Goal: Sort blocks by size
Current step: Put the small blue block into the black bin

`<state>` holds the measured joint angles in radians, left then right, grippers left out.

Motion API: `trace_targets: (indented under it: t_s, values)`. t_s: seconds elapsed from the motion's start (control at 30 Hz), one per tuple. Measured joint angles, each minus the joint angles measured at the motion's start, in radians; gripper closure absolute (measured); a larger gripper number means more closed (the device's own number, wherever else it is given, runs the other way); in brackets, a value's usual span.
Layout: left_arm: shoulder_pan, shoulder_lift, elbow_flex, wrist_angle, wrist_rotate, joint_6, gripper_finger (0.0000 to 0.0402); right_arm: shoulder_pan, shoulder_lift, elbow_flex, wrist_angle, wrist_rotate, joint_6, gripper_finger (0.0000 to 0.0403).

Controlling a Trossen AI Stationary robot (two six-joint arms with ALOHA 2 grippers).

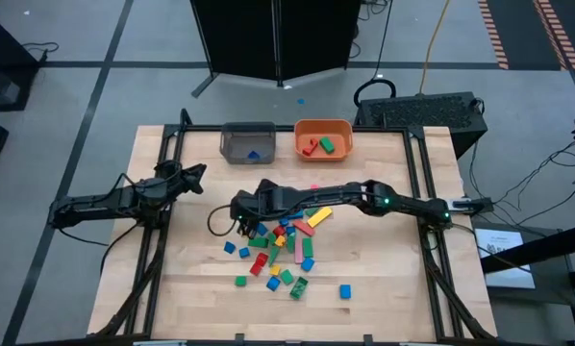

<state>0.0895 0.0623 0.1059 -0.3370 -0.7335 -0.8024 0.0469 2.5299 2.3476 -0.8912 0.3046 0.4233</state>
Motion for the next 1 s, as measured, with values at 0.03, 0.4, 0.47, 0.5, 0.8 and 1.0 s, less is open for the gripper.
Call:
trace_targets:
  t_s: [0.03, 0.4, 0.47, 0.5, 0.8, 1.0]
  values:
    - [0.000, 0.000, 0.000, 0.000, 0.000, 0.001, 0.0307, 0.002, 0.006, 0.001, 0.005, 0.003, 0.011, 0.0161]
    - [0.000, 0.008, 0.000, -0.001, 0.000, 0.007, 0.0307, 0.014, 0.053, -0.027, 0.001, -0.023, 0.071, 0.0161]
    - [0.000, 0.008, 0.000, -0.001, 0.000, 0.025, 0.0307, 0.015, 0.055, -0.037, -0.007, -0.023, 0.075, 0.0161]
    - [0.000, 0.008, 0.000, -0.001, 0.000, 0.032, 0.0307, 0.015, 0.056, -0.039, -0.012, -0.026, 0.074, 0.0161]
    - [0.000, 0.008, 0.000, -0.001, 0.000, 0.051, 0.0307, 0.012, -0.014, -0.039, -0.025, -0.022, -0.033, 0.0160]
    - [0.000, 0.008, 0.000, -0.001, 0.000, 0.051, 0.0307, 0.004, -0.045, -0.038, -0.167, -0.136, -0.008, 0.0155]
